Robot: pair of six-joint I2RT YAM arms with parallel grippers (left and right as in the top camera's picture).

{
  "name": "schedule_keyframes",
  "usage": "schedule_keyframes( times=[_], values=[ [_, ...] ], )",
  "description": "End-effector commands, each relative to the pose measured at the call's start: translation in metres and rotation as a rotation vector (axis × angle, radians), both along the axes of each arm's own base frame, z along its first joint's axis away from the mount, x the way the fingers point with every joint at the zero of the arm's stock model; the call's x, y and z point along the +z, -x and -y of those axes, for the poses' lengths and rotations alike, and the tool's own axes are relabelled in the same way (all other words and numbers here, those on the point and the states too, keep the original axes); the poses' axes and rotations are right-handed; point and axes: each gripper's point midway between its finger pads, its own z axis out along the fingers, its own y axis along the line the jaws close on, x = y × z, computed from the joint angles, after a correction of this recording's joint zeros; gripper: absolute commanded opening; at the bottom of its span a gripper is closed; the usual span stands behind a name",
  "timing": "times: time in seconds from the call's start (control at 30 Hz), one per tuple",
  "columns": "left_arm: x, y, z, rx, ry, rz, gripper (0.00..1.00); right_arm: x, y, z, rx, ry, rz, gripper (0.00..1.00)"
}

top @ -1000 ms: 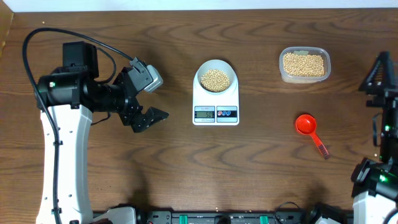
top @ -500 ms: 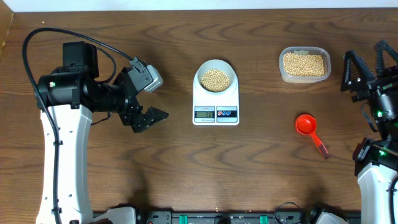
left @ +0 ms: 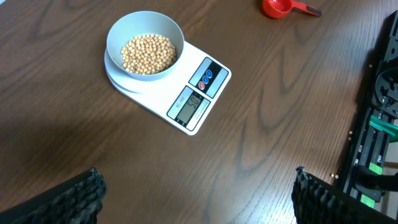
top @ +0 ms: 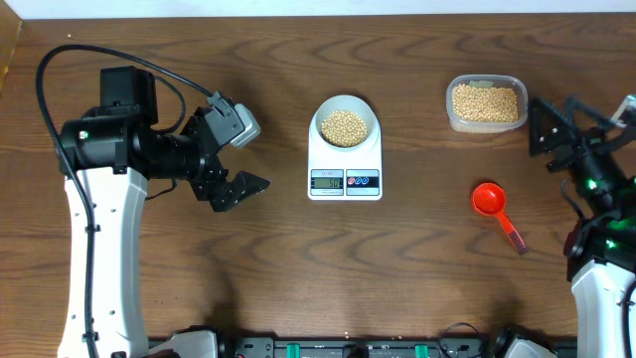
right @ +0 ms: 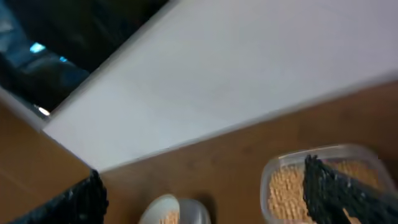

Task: Scoop item into bowl and weigh 50g on scale
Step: 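Open the right gripper and withdraw it from the red scoop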

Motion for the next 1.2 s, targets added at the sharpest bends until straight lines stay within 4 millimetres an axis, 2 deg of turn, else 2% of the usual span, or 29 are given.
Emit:
schedule_keyframes(
  times=[0.0,0.13,0.23,0.43,0.53,0.67,0.93,0.97,1.03,1.17],
  values=[
    [-0.002,0.001,0.000,-0.004,0.000,-0.003,0.98,-0.018,0.002,-0.002,0.002,-0.014,-0.081,0.99],
    [-0.002,0.001,0.000,-0.004,0.000,-0.003,0.98,-0.043,0.008,-0.004,0.003,-0.071,-0.204,0.99],
    [-0.002,0.001,0.000,-0.004,0.000,-0.004,0.98,-0.055,0.011,-0.005,0.002,-0.095,-0.258,0.99],
    [-0.002,0.001,0.000,-0.004,0.000,-0.004,0.98,-0.079,0.016,0.001,-0.057,-0.119,-0.369,0.99],
    [-0.002,0.001,0.000,-0.004,0.000,-0.004,0.98,-0.100,0.023,0.006,-0.115,-0.140,-0.471,0.99],
    [-0.002,0.001,0.000,-0.004,0.000,-0.003,0.98,-0.109,0.035,0.012,-0.180,-0.136,-0.529,0.99],
    [-0.002,0.001,0.000,-0.004,0.000,-0.004,0.98,-0.091,0.067,0.010,-0.258,-0.064,-0.426,0.99],
    [-0.002,0.001,0.000,-0.004,0.000,-0.003,0.98,-0.084,0.070,0.006,-0.232,0.005,-0.385,0.99],
    [-0.002,0.001,0.000,-0.004,0.000,-0.003,0.98,-0.059,0.079,-0.017,-0.087,0.189,-0.225,0.99],
    [-0.002,0.001,0.000,-0.004,0.000,-0.003,0.98,-0.037,0.091,-0.030,-0.035,0.281,-0.104,0.99]
  ],
)
